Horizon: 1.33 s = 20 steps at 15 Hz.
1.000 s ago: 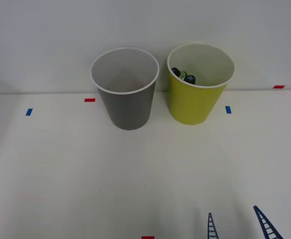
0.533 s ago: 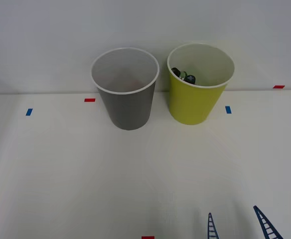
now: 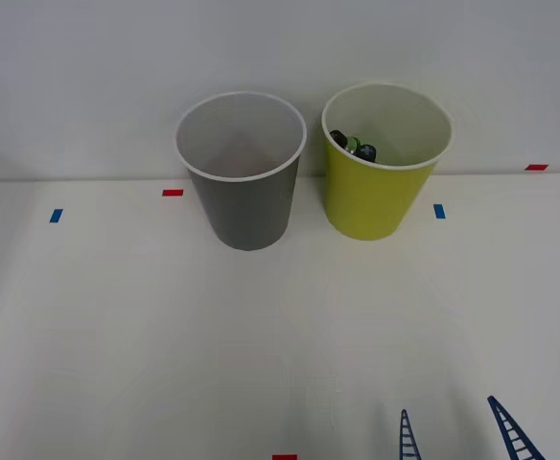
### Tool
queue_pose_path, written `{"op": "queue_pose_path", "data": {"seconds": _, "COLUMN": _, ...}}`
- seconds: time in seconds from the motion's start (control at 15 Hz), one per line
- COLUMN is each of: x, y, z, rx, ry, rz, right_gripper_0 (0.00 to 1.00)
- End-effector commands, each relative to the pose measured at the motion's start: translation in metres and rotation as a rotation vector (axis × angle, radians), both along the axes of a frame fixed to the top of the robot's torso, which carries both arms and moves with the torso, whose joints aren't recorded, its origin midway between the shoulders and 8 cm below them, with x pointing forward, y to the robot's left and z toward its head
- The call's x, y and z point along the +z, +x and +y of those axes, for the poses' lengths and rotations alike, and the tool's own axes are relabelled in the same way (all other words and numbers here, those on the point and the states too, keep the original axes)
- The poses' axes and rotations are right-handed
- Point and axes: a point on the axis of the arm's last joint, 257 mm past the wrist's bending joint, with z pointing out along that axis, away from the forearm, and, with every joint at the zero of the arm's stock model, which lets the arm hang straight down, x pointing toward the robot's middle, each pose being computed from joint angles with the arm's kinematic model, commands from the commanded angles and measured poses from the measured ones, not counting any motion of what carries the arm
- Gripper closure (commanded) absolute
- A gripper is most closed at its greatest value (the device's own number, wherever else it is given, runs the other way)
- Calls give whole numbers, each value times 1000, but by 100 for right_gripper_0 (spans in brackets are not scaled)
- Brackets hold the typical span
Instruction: Put cans in the gray bin, plastic bottles in the light green bin
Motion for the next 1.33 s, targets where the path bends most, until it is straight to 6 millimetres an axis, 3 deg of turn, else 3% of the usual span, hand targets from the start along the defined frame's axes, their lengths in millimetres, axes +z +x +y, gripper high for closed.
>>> {"op": "queue_pose_path", "data": {"seconds": 0.07, "x": 0, "y": 0, "z": 0, "rx": 0, "ry": 0, "rz": 0, "right_gripper_0": 0}}
{"op": "queue_pose_path", "data": {"seconds": 1.33, "x": 0, "y": 0, "z": 0, "rx": 0, "ry": 0, "rz": 0, "right_gripper_0": 0}}
